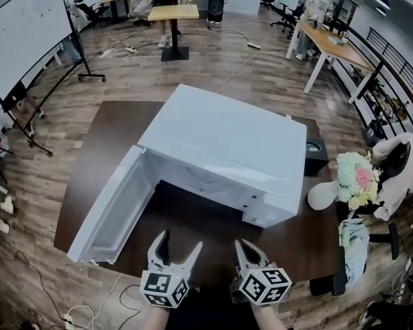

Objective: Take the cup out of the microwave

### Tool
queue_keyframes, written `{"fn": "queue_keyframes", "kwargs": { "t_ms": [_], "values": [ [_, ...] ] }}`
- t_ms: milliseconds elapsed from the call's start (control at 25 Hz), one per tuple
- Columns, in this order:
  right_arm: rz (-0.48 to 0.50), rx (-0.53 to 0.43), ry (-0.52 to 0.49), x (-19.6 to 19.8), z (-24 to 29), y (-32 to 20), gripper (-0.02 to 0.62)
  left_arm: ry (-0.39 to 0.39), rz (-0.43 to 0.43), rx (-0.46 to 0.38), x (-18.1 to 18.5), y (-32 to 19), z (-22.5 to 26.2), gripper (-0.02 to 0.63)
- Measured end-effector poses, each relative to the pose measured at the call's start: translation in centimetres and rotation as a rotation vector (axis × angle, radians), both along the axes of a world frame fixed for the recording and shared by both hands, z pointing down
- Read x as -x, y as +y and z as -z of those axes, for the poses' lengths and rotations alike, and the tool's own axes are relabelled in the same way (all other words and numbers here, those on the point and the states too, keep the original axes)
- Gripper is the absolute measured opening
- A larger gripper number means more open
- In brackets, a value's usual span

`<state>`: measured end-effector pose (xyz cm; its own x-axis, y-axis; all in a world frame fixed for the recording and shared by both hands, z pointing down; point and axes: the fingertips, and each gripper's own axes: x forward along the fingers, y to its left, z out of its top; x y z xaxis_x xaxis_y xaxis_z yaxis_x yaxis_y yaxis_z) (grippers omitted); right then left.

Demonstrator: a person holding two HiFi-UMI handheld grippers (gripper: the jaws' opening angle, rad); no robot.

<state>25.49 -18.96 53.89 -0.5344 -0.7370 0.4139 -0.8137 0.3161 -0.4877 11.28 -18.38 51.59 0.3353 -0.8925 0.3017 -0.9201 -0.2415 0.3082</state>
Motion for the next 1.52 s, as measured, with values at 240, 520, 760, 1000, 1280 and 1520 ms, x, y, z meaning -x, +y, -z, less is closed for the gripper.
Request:
{"fn": "queue_keyframes", "kwargs": {
  "t_ms": [240, 520, 760, 1000, 1280, 1520],
  "values": [
    [0.095, 0.016, -0.008, 0.0, -0.8, -1.0, -0.005, -0.010, 0.098, 0.028, -0.2, 0.9, -1.0, 0.382],
    [0.141, 0.036, -0.006, 0.3, -1.2, -1.3, -0.005, -0.020, 0.110, 0.023, -0.7, 0.0, -0.4, 0.390],
    [0.134, 0.032, -0.005, 0.3, -0.7, -1.1, -0.005, -0.034, 0.078, -0.008, -1.3, -3.5, 0.4, 0.397],
    [0.119, 0.034, 0.013, 0.5, -0.8, -1.0, -0.005, -0.048, 0.042, -0.046, -2.1, -8.4, 0.5, 0.399],
    [0.122, 0.027, 0.044, 1.6, -0.8, -1.2, -0.005, -0.117, 0.088, -0.049, -2.1, -13.9, -1.1, 0.424],
    [0.114, 0.026, 0.069, 2.1, -0.9, -1.9, -0.005, -0.144, 0.094, -0.032, -2.0, -17.5, -2.9, 0.433]
  ]
}}
